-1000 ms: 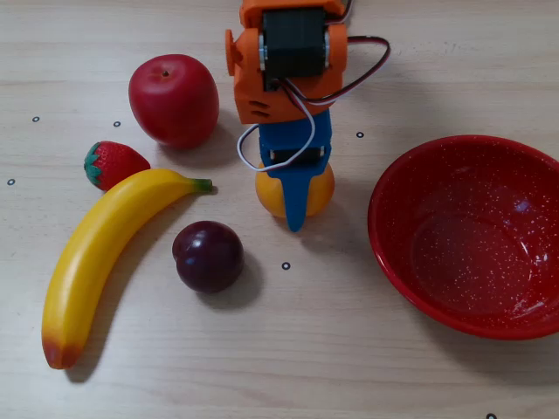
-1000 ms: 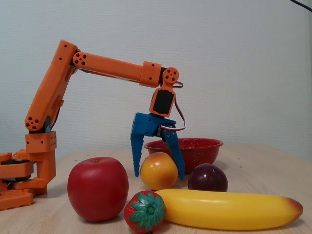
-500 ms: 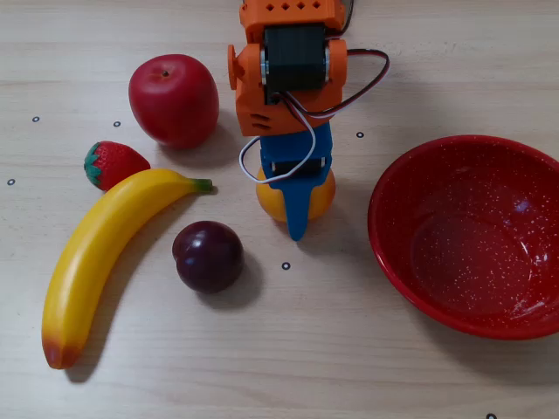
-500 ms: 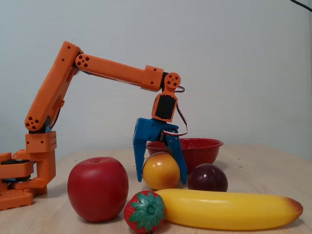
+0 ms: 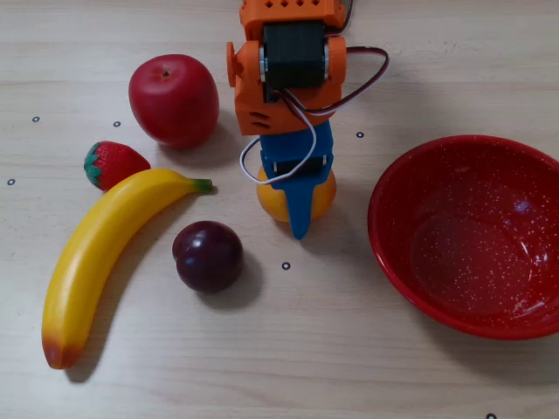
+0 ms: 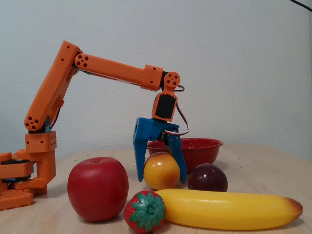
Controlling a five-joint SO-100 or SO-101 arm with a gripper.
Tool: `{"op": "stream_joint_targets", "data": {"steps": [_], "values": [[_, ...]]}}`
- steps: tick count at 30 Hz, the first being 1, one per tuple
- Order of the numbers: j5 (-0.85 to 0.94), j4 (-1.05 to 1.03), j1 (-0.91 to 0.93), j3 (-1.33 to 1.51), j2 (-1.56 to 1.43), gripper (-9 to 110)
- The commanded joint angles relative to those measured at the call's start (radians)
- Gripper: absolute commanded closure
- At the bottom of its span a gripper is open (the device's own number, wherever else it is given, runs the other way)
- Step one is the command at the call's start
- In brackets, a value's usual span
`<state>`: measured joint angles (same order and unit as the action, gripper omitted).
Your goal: Put the peach in the red bowl.
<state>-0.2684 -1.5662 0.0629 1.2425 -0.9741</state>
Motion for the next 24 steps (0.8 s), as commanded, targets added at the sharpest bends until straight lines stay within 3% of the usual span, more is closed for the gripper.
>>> {"op": "stream_joint_targets", "data": {"steps": [1,11,24], "values": [[-0.026,0.028,0.011,0.008,-0.051,98],[-0.018,-0.063,-0.026,-0.074,-0.120,101],[0.020,-0.367,0.051,-0.617,-0.313,101]]}}
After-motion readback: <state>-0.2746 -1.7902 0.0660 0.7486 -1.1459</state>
